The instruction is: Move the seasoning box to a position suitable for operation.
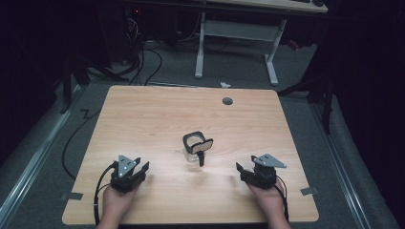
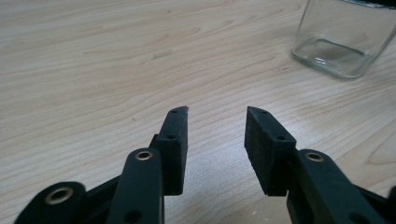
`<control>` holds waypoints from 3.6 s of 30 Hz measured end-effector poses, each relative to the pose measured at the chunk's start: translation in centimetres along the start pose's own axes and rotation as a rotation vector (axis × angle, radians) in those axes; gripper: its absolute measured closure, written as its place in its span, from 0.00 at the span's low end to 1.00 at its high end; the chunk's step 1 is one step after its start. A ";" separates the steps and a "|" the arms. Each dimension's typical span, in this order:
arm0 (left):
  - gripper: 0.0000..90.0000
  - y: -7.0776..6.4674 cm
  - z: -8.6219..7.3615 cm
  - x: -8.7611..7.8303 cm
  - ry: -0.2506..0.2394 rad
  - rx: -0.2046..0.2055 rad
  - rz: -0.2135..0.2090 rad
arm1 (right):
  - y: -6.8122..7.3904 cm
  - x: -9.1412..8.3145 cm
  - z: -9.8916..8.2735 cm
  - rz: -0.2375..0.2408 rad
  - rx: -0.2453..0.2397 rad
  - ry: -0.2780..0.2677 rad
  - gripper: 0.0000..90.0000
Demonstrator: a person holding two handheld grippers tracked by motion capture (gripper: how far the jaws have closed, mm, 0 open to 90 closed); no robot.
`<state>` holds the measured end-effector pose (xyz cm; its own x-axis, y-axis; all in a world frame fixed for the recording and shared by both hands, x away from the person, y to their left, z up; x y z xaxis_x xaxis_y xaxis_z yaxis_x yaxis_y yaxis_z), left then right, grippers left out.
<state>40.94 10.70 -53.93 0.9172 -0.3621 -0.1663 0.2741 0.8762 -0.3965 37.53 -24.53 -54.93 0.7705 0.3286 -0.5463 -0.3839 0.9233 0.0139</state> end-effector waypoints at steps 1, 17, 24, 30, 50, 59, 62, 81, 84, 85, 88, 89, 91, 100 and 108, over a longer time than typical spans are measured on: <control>0.69 0.0 0.0 0.0 -0.003 -0.002 0.001 | 0.2 0.0 -0.1 0.001 -0.002 -0.001 0.51; 0.75 0.2 0.1 -0.5 0.000 0.016 -0.006 | 0.1 0.5 -0.8 0.023 0.075 0.014 0.73; 0.76 0.5 0.1 -0.9 -0.007 0.015 0.006 | 1.1 1.2 -0.9 0.048 0.056 0.037 0.79; 0.73 1.3 0.2 -1.4 -0.007 0.029 0.030 | 2.2 1.6 -0.3 0.055 0.014 0.025 0.85; 0.69 1.4 0.5 -1.4 -0.018 -0.011 0.011 | 9.0 3.1 1.5 0.165 -0.088 0.041 1.00; 0.68 0.9 0.7 -1.4 -0.024 -0.007 -0.003 | 12.2 4.3 2.2 0.202 -0.125 0.032 1.00; 0.68 0.7 0.5 -1.2 -0.013 0.009 -0.011 | 13.0 4.8 2.6 0.207 -0.146 0.027 1.00; 0.68 0.1 0.4 -1.1 -0.004 -0.016 -0.045 | 14.4 6.3 3.4 0.202 -0.118 -0.001 1.00; 0.69 0.0 0.6 -1.1 -0.008 -0.017 -0.047 | 14.1 6.4 3.1 0.196 -0.112 0.005 1.00; 0.69 0.0 0.5 -1.1 -0.005 -0.012 -0.047 | 14.0 6.4 3.1 0.196 -0.109 0.004 1.00; 0.70 0.1 0.5 -1.1 -0.001 -0.017 -0.045 | 13.8 6.3 3.0 0.193 -0.101 -0.001 1.00; 0.70 0.0 0.5 -1.1 -0.003 -0.018 -0.046 | 13.6 6.3 3.0 0.192 -0.096 -0.002 1.00; 0.71 0.1 0.6 -1.1 -0.003 -0.016 -0.044 | 13.4 6.4 2.9 0.190 -0.087 0.003 1.00; 0.78 0.0 0.7 -1.5 -0.008 -0.016 -0.049 | 12.5 6.1 2.3 0.177 -0.069 0.008 1.00; 0.80 0.0 0.5 -1.4 0.003 -0.019 -0.046 | 11.1 5.9 2.3 0.163 -0.047 0.003 1.00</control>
<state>39.82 11.30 -53.27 0.9027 -0.4031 -0.1506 0.3104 0.8523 -0.4211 39.03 -11.88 -56.07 0.6944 0.4726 -0.5426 -0.5272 0.8474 0.0633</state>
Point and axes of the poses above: each handheld gripper's, and its own axes: x roughly forward along the jaws, z roughly out of its top, y roughly to its left, the point moved 7 cm from there along x, roughly forward along the jaws, and after that the axes turned 1 degree about x, right-handed, at the moved point
